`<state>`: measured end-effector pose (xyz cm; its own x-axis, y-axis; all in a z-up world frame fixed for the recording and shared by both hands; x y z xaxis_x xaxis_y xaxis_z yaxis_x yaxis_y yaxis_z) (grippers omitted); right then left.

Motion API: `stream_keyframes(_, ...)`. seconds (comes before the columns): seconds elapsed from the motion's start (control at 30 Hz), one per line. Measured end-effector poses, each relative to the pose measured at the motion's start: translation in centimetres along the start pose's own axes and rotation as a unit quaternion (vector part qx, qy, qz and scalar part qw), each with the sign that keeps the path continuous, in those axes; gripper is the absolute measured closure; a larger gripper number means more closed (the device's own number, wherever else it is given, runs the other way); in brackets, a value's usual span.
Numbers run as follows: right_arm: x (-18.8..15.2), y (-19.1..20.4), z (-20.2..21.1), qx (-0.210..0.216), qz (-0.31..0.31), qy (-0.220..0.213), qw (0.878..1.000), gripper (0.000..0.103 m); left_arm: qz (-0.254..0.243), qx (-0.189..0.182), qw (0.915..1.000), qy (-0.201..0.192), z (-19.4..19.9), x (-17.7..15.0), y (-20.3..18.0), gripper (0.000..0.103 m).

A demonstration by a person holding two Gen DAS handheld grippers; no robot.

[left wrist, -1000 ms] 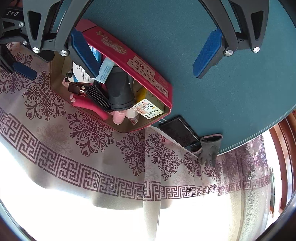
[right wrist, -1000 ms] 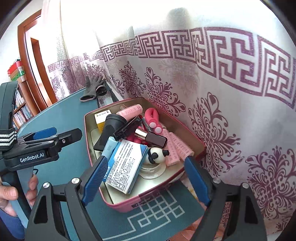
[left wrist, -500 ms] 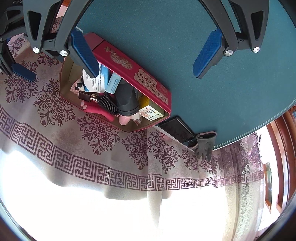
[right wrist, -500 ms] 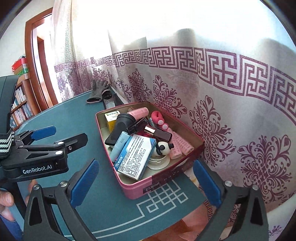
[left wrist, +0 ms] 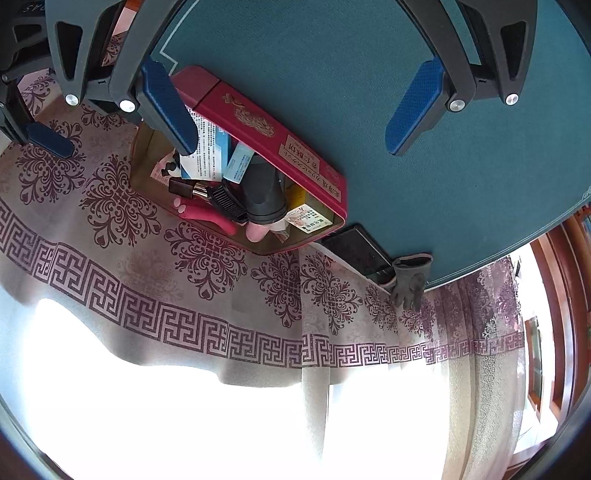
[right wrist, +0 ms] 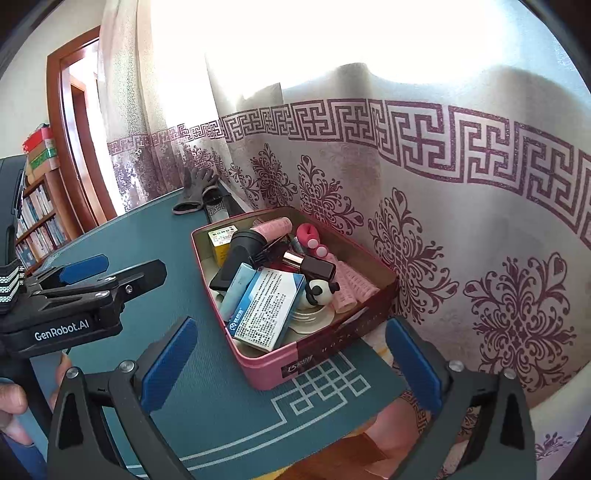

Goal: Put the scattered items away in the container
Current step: 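Withdraw both open grippers up and away from the red tin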

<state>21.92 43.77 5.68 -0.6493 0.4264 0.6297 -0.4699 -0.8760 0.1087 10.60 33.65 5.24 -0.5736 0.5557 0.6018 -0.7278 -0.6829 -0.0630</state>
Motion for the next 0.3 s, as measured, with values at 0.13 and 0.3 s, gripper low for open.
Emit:
stream_keyframes(0.13, -0.24, -0.26, -0.06, 0.000, -0.004, 0.002, 1.000, 0.001, -0.003, -0.023, 0.9997, 0.008, -0.28, -0.26, -0.63, 0.001)
stream_keyframes(0.3, -0.81, -0.34, -0.91, 0.004, -0.009, 0.014, 1.000, 0.001, -0.006, -0.038, 0.9993, -0.006, 0.00, -0.55, -0.69, 0.001)
Point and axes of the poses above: each gripper's, at about its wrist camera, not at the fingertips, and z roughly against the way its jaws point, y to its left, x to its top, the point moved 10 cm from there along -z, roughly the way its jaws point, and after that the axes turned 15 degrees about y, right-handed, at the moved point
